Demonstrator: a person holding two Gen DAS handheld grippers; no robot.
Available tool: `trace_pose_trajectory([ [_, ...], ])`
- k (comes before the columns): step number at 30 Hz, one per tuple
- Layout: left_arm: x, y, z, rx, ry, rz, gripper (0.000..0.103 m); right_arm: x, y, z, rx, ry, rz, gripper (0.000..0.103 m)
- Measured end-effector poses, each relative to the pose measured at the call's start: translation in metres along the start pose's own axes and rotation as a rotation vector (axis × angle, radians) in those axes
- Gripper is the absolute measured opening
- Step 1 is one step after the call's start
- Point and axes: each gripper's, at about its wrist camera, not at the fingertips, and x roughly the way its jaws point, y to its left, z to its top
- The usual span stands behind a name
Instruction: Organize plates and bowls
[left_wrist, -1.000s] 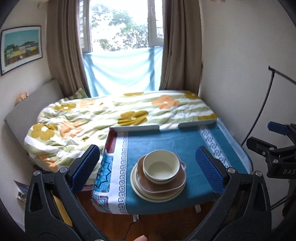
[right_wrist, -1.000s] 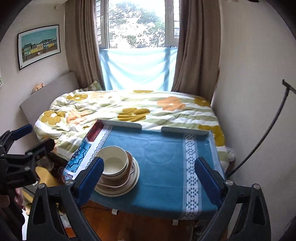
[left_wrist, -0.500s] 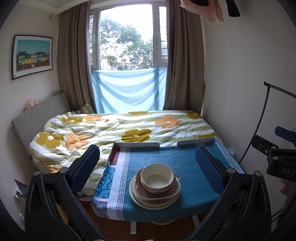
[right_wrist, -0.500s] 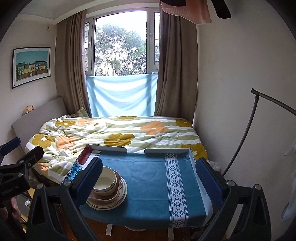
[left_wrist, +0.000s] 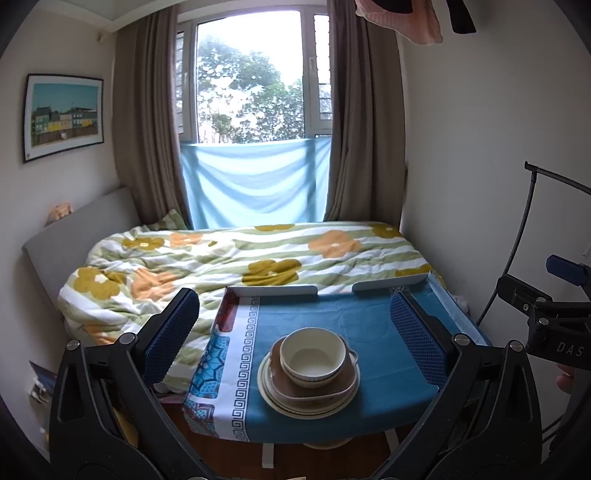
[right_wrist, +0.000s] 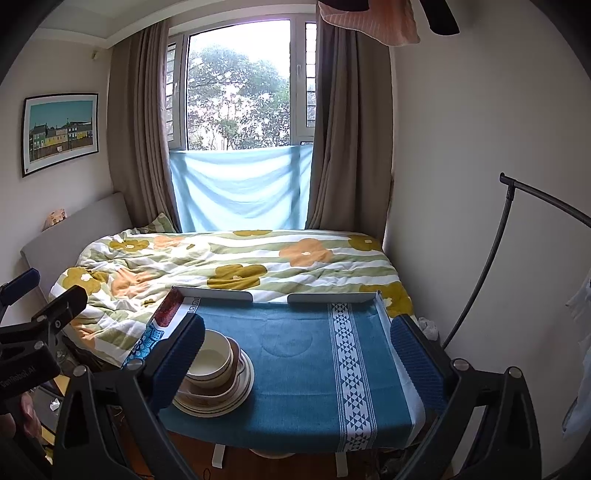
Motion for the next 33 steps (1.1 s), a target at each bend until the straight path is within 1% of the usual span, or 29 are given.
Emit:
trace_pose_trajectory([
  [24, 0.007, 0.009, 0.0, -0.002, 0.019, 0.0, 0.103, 0.01, 0.009, -0.003, 0.014, 0.025, -0.022, 0.1],
  [33, 0.006, 0.012, -0.001, -0.011, 0.001, 0.016, 0.103, 0.011, 0.01, -0.002, 0.013, 0.026, -0.023, 0.1],
])
